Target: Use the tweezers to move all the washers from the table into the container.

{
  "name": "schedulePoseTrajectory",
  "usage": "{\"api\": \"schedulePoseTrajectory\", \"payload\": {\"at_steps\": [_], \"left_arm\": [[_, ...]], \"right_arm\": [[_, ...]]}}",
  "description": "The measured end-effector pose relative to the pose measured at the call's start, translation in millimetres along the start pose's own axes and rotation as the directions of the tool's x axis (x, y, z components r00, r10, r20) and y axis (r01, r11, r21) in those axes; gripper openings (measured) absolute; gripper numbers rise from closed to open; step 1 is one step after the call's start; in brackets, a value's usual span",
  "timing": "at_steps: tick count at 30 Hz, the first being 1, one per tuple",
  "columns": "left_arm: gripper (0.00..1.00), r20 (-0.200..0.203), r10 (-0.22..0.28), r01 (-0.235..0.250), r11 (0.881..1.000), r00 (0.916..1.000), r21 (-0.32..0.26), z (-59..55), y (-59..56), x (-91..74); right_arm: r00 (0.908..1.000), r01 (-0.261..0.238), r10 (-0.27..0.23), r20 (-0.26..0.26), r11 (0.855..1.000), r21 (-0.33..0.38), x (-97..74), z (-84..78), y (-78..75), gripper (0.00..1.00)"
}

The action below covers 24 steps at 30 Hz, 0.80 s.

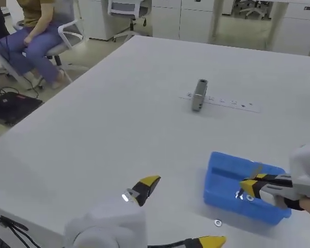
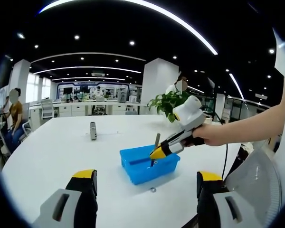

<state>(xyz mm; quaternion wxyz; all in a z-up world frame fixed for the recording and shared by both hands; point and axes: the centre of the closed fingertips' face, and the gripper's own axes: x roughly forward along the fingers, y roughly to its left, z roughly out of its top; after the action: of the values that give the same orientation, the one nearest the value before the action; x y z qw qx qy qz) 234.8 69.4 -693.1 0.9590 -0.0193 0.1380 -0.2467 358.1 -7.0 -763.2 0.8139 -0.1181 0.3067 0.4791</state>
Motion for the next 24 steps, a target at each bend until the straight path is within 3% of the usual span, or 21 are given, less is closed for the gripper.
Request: {"api": "schedulePoseTrajectory", "payload": {"at_steps": [11,19,24], "left_arm": [[0.88,-0.001,-0.005,0.005,1.000,1.0000,-0.004,0.1,-0.8,-0.1],[0.87,-0.011,-0.020,0.020,1.000,0.9997,-0.001,-2.1,-3.0,0.5],[0.87,-0.017,-0.026,0.026,1.000,0.9995,0.007,-3.5,-3.8,0.8]], "right_arm": [[0.9957,0.011,-0.013,0.092,1.000,0.013,-16.7,23.6,0.0,0.03],[0.9823,0.004,-0.007,0.187,1.000,0.016,-34.8,45.7,11.3,0.03],[0.9715,-0.027,0.021,0.236,0.999,0.024,-43.7,52.5,24.6,0.03]]}}
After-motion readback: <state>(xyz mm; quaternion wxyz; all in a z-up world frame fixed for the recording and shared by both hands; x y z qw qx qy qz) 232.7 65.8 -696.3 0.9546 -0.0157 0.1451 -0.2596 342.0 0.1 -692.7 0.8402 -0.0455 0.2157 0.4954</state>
